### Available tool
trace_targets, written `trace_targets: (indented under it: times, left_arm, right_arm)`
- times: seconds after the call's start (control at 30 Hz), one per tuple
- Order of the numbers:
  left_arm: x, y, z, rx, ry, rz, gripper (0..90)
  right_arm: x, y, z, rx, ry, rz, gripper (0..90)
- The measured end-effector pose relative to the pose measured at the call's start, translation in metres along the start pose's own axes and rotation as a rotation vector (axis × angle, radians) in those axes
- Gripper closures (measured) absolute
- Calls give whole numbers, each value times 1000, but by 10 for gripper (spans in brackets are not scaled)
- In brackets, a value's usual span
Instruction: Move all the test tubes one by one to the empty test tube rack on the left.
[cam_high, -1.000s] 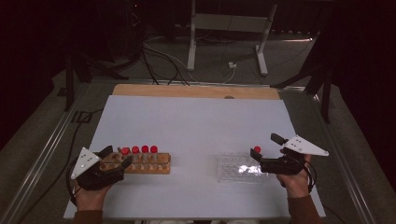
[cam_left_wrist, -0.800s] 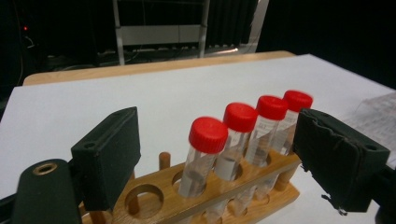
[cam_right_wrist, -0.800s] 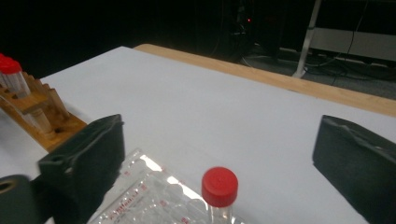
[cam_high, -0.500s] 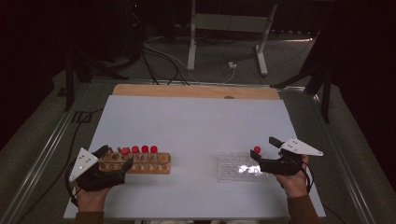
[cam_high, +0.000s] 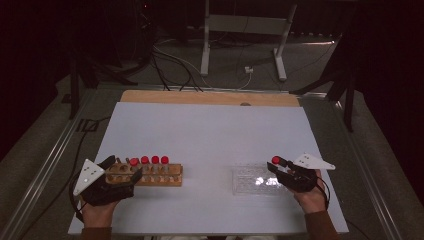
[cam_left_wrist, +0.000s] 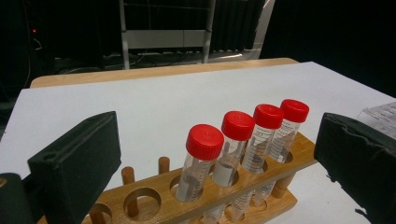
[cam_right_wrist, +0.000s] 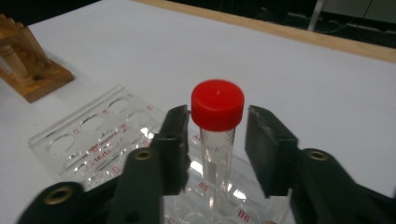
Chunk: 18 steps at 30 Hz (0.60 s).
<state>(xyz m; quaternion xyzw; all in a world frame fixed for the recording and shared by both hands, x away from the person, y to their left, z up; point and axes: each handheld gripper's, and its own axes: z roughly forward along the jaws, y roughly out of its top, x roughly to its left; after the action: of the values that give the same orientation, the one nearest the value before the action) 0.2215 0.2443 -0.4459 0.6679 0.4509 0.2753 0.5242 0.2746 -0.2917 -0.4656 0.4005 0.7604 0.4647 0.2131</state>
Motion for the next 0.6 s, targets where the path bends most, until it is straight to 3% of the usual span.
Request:
trace_targets:
  times: [0.17,0.6]
  left_arm:
    - [-1,0,1,4,0,3,17]
    - [-3,2,1,8,-7,7,17]
  right_arm:
    - [1,0,0,14,-1,-12,730]
    - [3,13,-10,-16,-16,-35,741]
